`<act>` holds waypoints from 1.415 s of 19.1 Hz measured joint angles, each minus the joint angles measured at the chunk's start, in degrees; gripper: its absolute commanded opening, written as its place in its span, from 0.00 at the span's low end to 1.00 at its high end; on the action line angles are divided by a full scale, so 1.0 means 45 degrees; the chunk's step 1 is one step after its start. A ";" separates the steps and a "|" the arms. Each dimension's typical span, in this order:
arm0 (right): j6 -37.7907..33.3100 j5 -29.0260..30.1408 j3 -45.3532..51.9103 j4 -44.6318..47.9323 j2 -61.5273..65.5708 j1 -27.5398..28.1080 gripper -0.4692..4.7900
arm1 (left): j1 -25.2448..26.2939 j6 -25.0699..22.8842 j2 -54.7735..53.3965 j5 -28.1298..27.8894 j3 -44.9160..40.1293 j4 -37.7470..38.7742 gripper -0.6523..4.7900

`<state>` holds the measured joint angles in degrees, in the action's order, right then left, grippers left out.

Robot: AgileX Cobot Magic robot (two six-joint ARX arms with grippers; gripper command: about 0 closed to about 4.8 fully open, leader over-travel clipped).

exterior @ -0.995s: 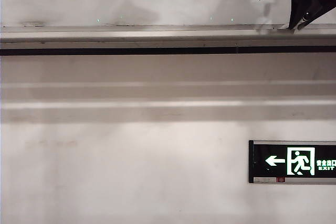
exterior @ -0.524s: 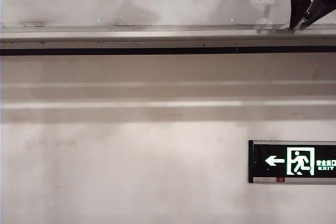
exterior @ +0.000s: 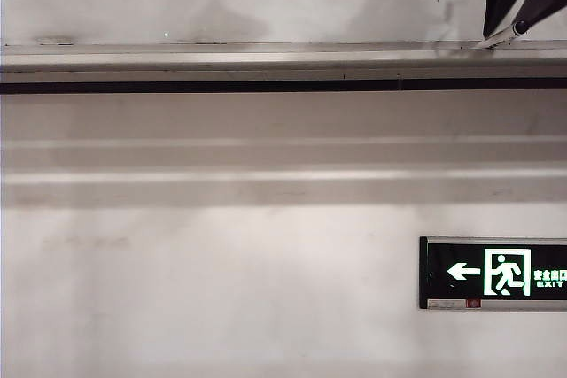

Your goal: Take a marker from the whiteboard tray, write "Hi!" on the whiteboard, and then put the marker back vertically into the whiteboard tray.

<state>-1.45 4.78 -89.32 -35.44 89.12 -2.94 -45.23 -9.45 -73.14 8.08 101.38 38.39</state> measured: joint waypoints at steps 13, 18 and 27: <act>0.0024 -0.0418 -0.0019 0.1685 -0.2764 0.0000 0.09 | 0.0000 0.0000 0.0005 0.0000 0.0000 0.0160 0.11; 0.0165 -0.0486 0.0355 -0.0359 -0.5668 -0.0034 0.09 | 0.0000 0.0301 0.0019 0.1200 0.0000 0.1370 0.11; 0.0631 0.0908 0.8252 0.2011 -1.2643 -0.0039 0.09 | -0.2336 0.0413 0.0510 -0.1569 -0.0423 0.2375 0.11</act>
<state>1.39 8.86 -52.18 -26.39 32.23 -3.11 -55.75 -7.60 -70.85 1.02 99.48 49.08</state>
